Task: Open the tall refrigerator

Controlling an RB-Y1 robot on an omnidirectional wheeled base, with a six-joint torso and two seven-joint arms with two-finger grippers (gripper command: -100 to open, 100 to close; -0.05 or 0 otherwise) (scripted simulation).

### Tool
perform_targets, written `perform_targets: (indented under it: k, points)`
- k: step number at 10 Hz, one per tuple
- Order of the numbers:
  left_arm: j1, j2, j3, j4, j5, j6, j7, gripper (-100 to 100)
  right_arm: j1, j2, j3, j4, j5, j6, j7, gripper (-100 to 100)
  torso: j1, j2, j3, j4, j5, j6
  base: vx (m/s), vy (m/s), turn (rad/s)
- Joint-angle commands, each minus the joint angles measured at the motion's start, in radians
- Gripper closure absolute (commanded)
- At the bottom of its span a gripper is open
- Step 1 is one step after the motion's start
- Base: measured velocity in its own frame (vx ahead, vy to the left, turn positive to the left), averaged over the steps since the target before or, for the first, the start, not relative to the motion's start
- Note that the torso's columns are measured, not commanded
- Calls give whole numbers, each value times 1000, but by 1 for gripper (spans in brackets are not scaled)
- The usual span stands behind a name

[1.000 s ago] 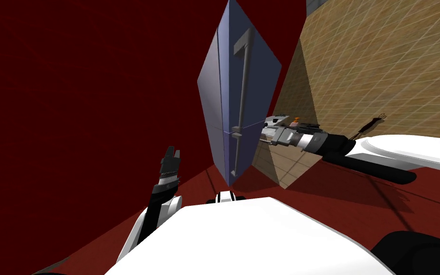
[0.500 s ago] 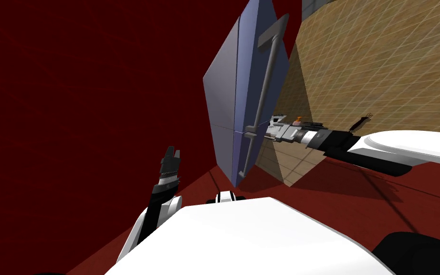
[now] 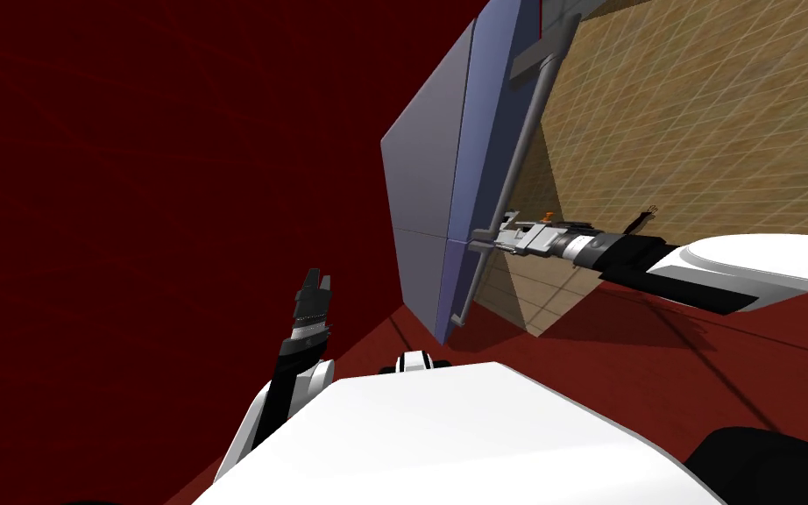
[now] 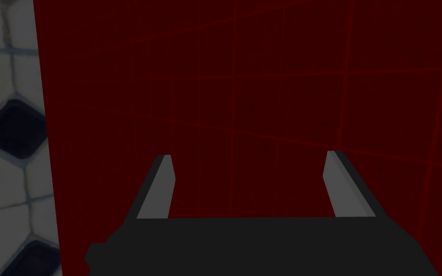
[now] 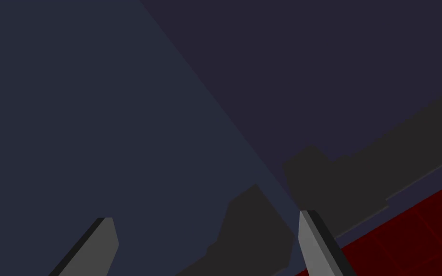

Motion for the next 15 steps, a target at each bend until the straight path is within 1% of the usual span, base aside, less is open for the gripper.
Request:
perform_targets:
  k: [1,2,3,4,5,6,7,9,10,11,12,13,15]
  points:
    - [0,0,0,0,0,0,0,0,9,-26,-13,56,2,23,-6,-100,2,-4,-2,0,2,-1,68,258,-106]
    - [0,0,0,0,0,0,0,0,14,-20,-11,46,2,22,-6,-100,7,-7,-5,-1,4,-5,16,110,-80]
    - [0,0,0,0,0,0,0,0,16,-17,-11,52,3,27,-6,-100,1,-6,-5,-1,3,-5,-9,7,-44]
    - [0,0,0,0,0,0,0,0,18,-15,-11,54,3,28,-5,100,-3,-5,-4,0,0,-3,-8,2,-14]
    - [0,0,0,0,0,0,0,0,11,-12,-8,37,0,15,-3,100,-5,-4,-3,0,-1,0,-84,-132,60]
    - [0,1,0,0,0,0,0,0,3,-8,-6,21,-3,3,0,100,-12,0,-2,3,0,0,-82,-321,142]
    - [0,1,1,0,0,0,0,0,3,-8,-6,21,-3,3,0,100,-19,1,0,2,-5,3,-87,-286,61]
    - [0,1,1,0,0,0,0,0,-13,-2,-3,-11,-10,-21,6,100,-8,0,0,1,-2,4,-79,-314,77]
    - [0,1,1,0,0,0,0,0,-13,-2,-3,-11,-10,-21,6,100,-6,0,0,1,-2,4,-110,-258,60]
    - [0,1,1,0,0,0,0,0,-21,1,-2,-28,-13,-33,8,100,-1,1,1,1,-1,4,-123,-271,59]
    - [0,1,1,0,0,0,0,0,-29,4,0,-44,-16,-45,11,100,-3,1,1,2,0,4,-166,-313,121]
    - [0,1,1,0,0,0,0,0,-29,4,0,-44,-16,-45,11,100,-6,3,1,2,-2,4,-120,-257,59]
    - [0,1,1,0,0,0,0,0,-46,10,3,-77,-23,-70,16,100,-6,0,0,1,-2,4,-127,-298,91]
